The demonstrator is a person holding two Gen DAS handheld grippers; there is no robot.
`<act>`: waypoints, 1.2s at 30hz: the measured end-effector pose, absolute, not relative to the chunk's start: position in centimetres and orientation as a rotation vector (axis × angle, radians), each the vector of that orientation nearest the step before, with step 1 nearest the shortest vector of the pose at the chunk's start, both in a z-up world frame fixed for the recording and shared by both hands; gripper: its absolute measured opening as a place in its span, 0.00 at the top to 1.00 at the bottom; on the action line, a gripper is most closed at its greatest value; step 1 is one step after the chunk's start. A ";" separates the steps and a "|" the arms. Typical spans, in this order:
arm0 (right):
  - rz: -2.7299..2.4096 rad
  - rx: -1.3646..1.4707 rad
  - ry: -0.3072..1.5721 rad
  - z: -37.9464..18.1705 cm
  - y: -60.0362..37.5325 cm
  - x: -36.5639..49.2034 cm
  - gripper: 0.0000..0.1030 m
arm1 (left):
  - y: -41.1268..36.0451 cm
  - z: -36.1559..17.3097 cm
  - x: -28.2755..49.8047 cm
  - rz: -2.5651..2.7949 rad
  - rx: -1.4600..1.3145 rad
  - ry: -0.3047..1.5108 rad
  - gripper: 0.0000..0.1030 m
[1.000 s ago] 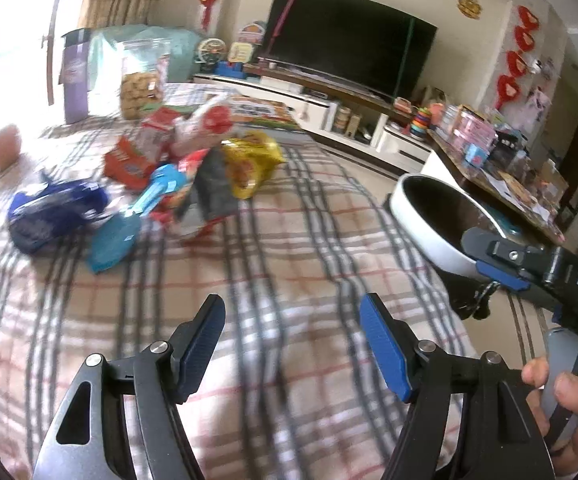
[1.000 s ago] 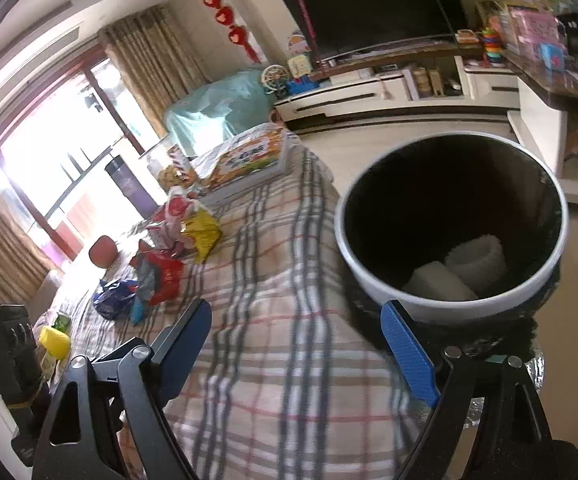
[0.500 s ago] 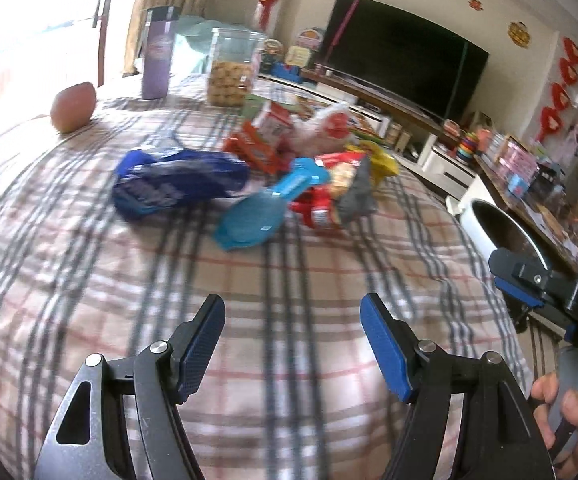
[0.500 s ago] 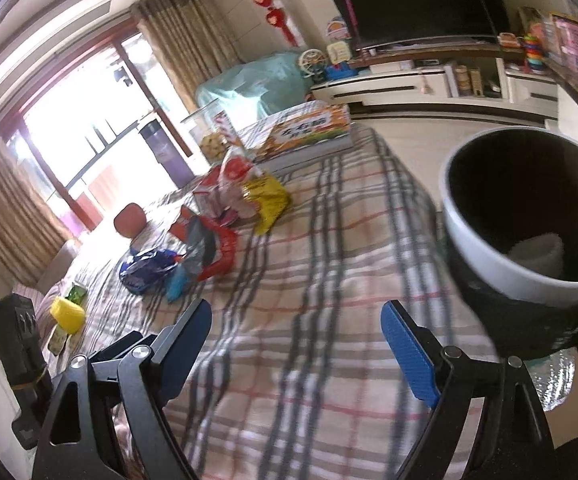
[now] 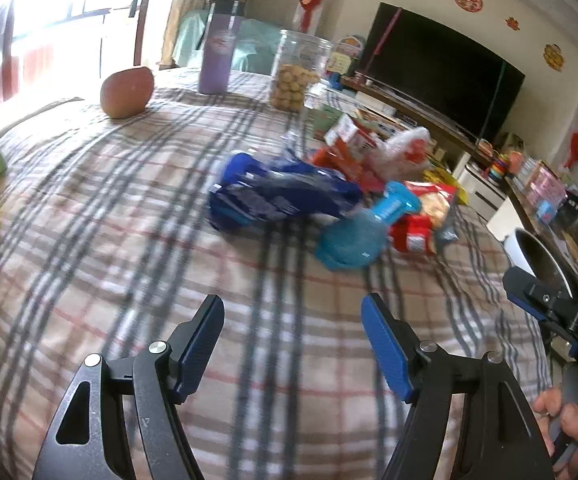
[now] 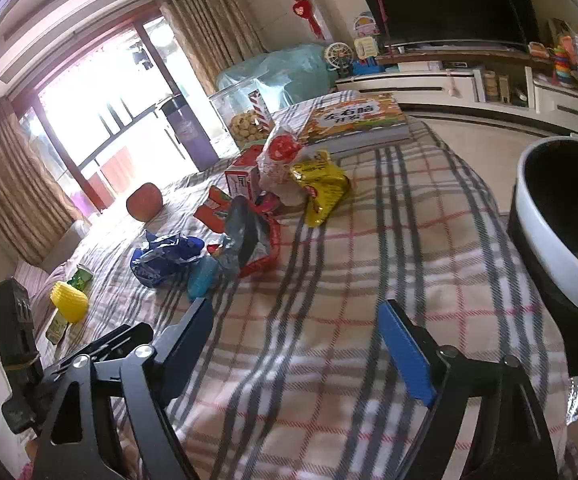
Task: Collect trash
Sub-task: 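Move both open tools back toward the blue bag and red wrapper, then grasp the blue plastic bag with the left tool while the right tool grasps the red wrapper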
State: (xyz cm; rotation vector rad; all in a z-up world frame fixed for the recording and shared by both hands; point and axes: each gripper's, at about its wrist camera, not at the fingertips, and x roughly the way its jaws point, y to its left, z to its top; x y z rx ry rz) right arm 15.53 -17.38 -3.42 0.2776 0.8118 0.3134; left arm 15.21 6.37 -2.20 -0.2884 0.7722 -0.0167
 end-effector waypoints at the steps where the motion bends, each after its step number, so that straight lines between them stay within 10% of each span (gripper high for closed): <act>1: 0.315 0.277 0.816 -3.5 -17.3 15.7 0.24 | 6.8 -2.2 15.5 -0.011 -0.293 0.772 0.31; 17: 0.349 0.303 0.876 -5.1 -14.7 21.2 0.57 | 9.2 -2.3 22.6 -0.050 -0.207 0.792 0.23; 20: 0.368 0.306 0.891 -5.6 -14.1 21.9 0.86 | 9.0 -2.6 23.7 -0.075 -0.206 0.785 0.35; 22: 0.375 0.294 0.886 -5.6 -13.9 21.7 0.96 | 8.6 -3.0 24.3 -0.098 -0.193 0.796 0.72; 36: 0.309 0.324 0.833 -4.6 -18.8 18.1 1.00 | 6.6 -2.3 21.3 -0.115 -0.207 0.743 0.88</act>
